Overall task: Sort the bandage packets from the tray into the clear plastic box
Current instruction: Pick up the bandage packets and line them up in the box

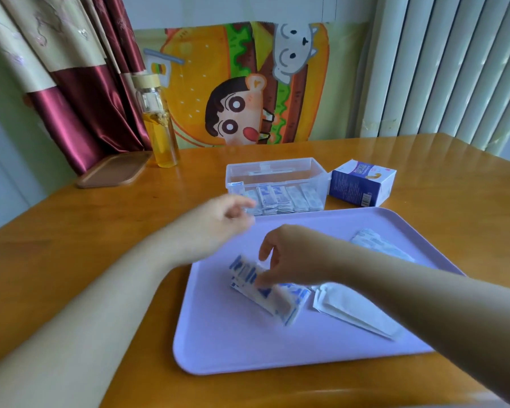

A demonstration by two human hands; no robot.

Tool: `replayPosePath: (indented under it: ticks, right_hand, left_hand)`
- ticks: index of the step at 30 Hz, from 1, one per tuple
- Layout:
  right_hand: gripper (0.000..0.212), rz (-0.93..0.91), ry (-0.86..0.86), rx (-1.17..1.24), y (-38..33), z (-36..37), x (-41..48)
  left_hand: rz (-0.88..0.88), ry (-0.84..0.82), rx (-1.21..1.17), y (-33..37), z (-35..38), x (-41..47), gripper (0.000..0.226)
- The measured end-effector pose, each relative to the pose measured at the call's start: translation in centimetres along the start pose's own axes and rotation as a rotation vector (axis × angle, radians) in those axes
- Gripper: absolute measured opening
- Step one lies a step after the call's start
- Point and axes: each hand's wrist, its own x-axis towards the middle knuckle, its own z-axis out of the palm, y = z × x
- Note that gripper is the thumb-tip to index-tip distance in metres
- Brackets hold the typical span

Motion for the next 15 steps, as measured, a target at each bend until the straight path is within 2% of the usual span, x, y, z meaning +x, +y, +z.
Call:
replayPosePath:
  ticks: [2, 4, 6, 10, 15]
  right_hand:
    - [0.059, 0.026, -0.007, -0.119, -0.2, 0.6, -0.3]
    - [0.065, 0.034, -0.055, -0.210, -0.3, 0.5, -0.5]
    - [0.060, 0.011, -0.142, -0.258, -0.5, 0.2, -0.4]
    - [0.036, -0.014, -0.278, -0.249, -1.0, -0.1, 0.9]
    - [0.028, 0.012, -0.361, -0.210, -0.9, 0.4, 2.1]
  left_hand:
    - [-0.017, -0.283, 0.315, -0.6, 0.6, 0.1, 0.044]
    - [-0.037, -0.437, 0.478, -1.0, 1.3, 0.2, 0.057]
    - [-0.045, -0.466, 0.505, -1.1, 1.7, 0.2, 0.060]
    - [-0.065, -0.456, 0.543, -1.1, 1.9, 0.3, 0.056]
    - [-0.096, -0.435, 0.534, -1.1, 2.0, 0.0, 0.045]
